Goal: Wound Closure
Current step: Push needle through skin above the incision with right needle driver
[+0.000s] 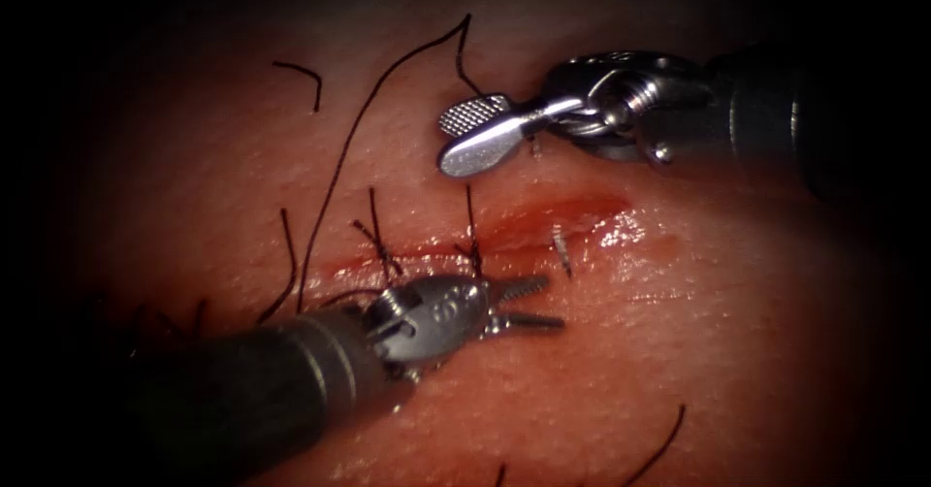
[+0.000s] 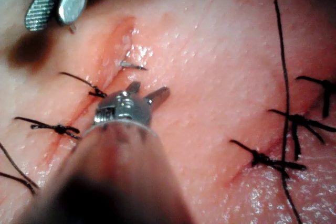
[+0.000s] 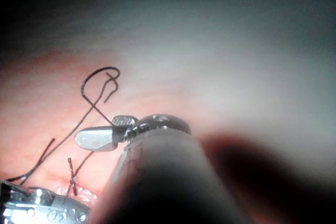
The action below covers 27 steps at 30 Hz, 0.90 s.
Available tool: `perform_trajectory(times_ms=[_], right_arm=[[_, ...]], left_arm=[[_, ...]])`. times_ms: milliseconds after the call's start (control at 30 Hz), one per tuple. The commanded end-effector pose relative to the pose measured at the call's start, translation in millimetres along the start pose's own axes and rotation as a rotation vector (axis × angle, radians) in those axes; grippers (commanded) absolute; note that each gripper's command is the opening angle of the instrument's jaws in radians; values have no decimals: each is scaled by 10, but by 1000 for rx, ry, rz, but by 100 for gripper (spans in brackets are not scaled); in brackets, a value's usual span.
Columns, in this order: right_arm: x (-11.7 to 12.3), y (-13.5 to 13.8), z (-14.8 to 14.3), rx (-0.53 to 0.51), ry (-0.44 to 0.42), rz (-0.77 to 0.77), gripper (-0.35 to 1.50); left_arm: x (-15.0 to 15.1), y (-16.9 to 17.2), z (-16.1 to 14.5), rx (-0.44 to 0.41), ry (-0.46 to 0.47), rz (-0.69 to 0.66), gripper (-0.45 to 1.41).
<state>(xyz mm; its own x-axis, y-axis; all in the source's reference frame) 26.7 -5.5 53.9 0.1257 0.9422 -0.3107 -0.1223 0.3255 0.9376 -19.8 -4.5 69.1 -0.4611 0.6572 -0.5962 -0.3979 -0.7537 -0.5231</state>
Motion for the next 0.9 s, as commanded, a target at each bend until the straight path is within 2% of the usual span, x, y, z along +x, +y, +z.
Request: perform_trajectory(times_ms=[33, 100, 167, 400, 633, 900], right_arm=[[11, 14, 2, -31, 20, -140, 116], [18, 19, -2, -63, 60, -213, 120], [30, 24, -8, -155, 114, -315, 128], [34, 25, -15, -204, 115, -400, 130], [37, 46, -46, -258, 102, -393, 130], [19, 51, -41, -244, 105, -388, 121]], left_arm=[[1, -2, 7, 0, 1, 2, 14], [1, -2, 7, 0, 1, 2, 14], [1, -2, 7, 0, 1, 2, 14], [1, -1, 5, -1, 1, 2, 14], [1, -1, 6, 0, 1, 2, 14], [1, -1, 6, 0, 1, 2, 14]])
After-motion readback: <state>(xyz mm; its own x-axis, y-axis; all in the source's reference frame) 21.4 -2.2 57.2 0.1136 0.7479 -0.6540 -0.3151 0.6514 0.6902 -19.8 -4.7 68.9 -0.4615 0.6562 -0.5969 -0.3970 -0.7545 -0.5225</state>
